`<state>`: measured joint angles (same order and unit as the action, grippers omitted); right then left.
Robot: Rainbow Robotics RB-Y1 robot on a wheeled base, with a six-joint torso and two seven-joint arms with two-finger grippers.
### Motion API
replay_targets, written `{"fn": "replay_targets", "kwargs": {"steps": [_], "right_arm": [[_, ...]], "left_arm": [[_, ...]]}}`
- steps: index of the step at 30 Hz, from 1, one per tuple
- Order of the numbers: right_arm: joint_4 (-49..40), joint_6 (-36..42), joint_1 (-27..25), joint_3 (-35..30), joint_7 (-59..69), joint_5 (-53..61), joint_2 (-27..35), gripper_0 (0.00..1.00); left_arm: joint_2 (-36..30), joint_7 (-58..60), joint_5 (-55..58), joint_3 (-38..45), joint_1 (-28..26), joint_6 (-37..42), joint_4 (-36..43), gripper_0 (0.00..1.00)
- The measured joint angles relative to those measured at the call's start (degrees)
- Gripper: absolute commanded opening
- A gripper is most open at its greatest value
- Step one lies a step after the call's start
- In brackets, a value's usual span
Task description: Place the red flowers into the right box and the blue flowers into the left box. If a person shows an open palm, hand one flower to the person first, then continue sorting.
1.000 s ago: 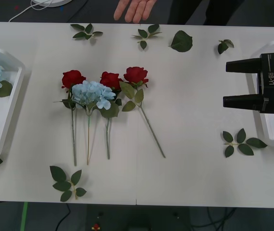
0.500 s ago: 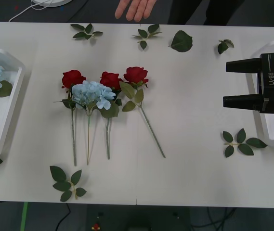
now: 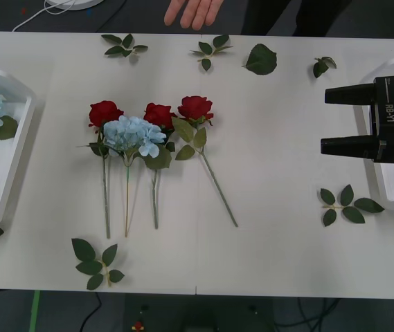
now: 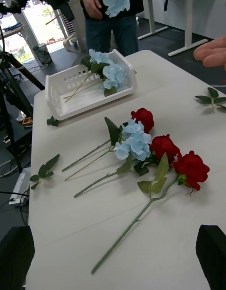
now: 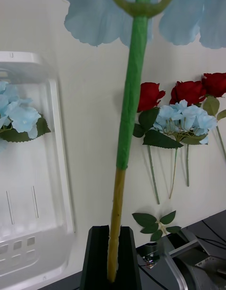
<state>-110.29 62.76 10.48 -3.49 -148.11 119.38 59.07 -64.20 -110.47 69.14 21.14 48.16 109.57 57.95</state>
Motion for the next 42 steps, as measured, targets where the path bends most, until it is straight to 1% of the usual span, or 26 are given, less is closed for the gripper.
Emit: {"fn": "replay_targets", "kwargs": {"steps": [35, 40, 42], "right_arm": [[0.0, 0.0, 0.0, 0.0, 0.0, 0.0, 0.0, 1.00], [0.7, 0.1, -2.3, 0.5, 0.0, -0.1, -0.1, 1.00], [0.9, 0.1, -2.4, 0.5, 0.4, -0.8, -0.1, 1.00]], "left_arm": [[0.0, 0.0, 0.0, 0.0, 0.0, 0.0, 0.0, 0.00], [0.0, 0.0, 0.0, 0.0, 0.0, 0.0, 0.0, 0.00], [0.0, 0.0, 0.0, 0.0, 0.0, 0.0, 0.0, 0.00]]}}
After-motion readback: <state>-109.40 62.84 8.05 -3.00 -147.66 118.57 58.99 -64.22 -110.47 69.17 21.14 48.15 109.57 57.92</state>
